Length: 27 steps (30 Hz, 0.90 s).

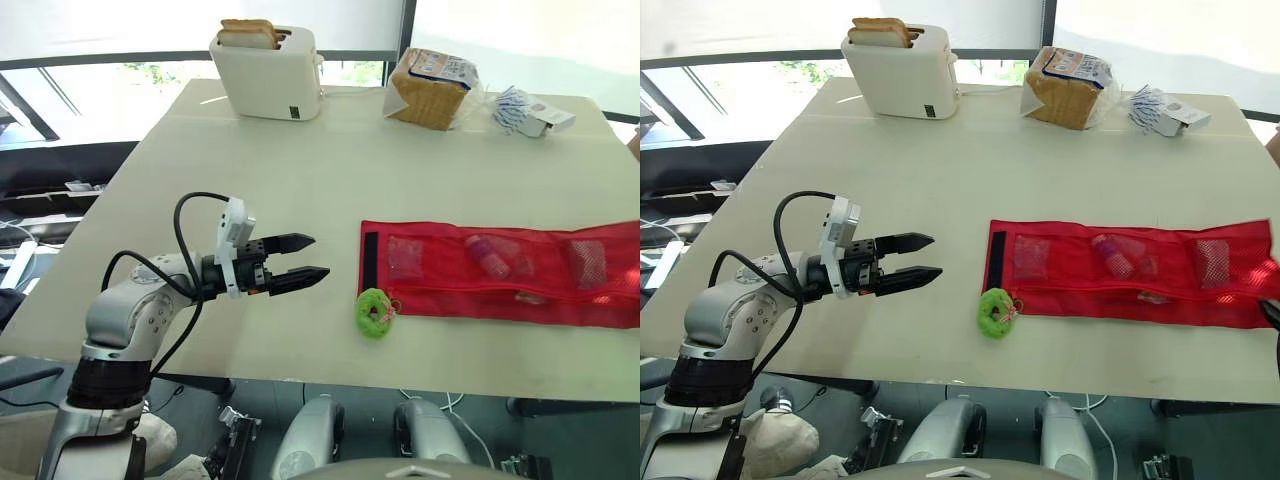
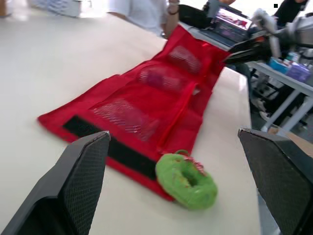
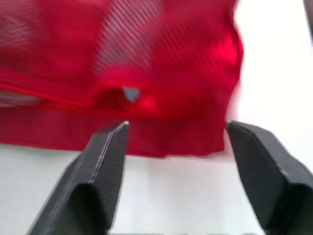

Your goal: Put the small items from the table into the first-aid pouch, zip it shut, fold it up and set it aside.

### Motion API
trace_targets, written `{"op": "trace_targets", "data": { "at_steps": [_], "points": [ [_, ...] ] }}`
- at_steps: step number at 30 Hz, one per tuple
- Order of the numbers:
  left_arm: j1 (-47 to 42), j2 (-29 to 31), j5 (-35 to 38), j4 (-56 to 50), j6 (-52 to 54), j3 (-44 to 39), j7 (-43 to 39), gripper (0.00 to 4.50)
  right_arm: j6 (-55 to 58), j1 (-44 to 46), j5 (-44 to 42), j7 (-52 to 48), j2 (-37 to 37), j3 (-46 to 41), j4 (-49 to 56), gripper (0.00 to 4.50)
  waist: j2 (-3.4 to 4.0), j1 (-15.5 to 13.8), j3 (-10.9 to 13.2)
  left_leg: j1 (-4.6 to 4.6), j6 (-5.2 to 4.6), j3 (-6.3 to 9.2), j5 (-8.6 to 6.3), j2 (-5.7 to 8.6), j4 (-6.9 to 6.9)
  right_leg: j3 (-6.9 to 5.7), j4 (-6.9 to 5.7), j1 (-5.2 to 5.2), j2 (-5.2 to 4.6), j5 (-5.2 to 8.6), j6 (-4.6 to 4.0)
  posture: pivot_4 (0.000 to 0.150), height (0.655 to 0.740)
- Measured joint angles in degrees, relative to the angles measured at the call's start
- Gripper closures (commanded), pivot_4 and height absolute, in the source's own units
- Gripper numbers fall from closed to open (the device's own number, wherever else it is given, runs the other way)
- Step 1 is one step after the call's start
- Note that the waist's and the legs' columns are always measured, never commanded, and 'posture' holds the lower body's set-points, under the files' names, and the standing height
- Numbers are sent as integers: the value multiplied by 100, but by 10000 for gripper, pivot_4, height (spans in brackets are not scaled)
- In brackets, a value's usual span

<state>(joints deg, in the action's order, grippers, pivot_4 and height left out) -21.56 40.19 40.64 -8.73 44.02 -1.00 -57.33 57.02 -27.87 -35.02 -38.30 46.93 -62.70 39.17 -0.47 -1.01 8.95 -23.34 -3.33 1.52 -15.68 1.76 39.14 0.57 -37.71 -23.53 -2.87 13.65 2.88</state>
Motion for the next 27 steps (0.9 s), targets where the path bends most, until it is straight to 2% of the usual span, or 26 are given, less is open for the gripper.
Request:
{"op": "trace_targets", "data": {
  "at_steps": [2, 4, 5, 10, 13, 16, 23, 27],
  "points": [
    [-391, -79, -125, 369, 619, 191, 411, 0, -440, -51, -592, -757, -141, -429, 534, 5843, -2, 3, 0, 3, 0, 4, 0, -4, 1, -4, -2, 4, 6, 1, 3, 1500, 7400],
    [-679, -268, -124, 552, 1030, 335, 629, 0, -724, 17, -973, -1055, -150, -588, 847, 5843, -7, 33, 3, 6, 0, 0, 0, -5, 1, -4, -4, 6, 6, 1, 2, 1500, 7400],
    [-994, -582, -125, 750, 1508, 441, 923, 0, -908, 203, -1397, -1171, -102, -556, 1104, 5843, -19, 49, 9, 13, 0, -4, 0, -4, 1, -1, -6, 10, 1, 0, 2, 1500, 7400],
    [-1498, -1440, -215, 1256, 2547, 537, 1894, 0, -1107, 339, -1958, -997, 139, -67, 1520, 5843, -28, 18, 15, 10, 4, 3, 1, -4, 0, 0, -8, 7, -25, 1, 0, 1500, 7400],
    [-1724, -1701, -284, 1340, 2912, 466, 2277, 0, -1134, 289, -2081, -889, 140, 22, 1613, 5843, -27, -34, 11, 11, 4, 4, 1, 2, 3, 0, -8, 10, -34, 1, 1, 1500, 7400],
    [-1831, -2003, -269, 1440, 3262, 169, 2551, 0, -1203, 227, -2205, -837, 141, 33, 1682, 5843, -27, -43, 9, 16, 4, 2, 1, 3, 5, 2, -8, 15, -36, 1, 1, 1500, 7400],
    [-2201, -3302, -166, 2008, 4620, -1324, 3410, 0, -1369, -44, -2419, -603, 156, 33, 1752, 5843, -32, -98, 11, 13, 11, 1, 5, 4, 6, -1, -4, 16, -34, 1, 1, 1500, 7400],
    [-2274, -3426, -25, 2236, 4797, -1693, 3628, 0, -1441, -112, -2473, -486, 167, 104, 1841, 5843, -32, -98, 11, 13, 30, 0, 15, 2, 5, 2, -5, 13, -33, 1, 1, 1500, 7400]
  ]
}}
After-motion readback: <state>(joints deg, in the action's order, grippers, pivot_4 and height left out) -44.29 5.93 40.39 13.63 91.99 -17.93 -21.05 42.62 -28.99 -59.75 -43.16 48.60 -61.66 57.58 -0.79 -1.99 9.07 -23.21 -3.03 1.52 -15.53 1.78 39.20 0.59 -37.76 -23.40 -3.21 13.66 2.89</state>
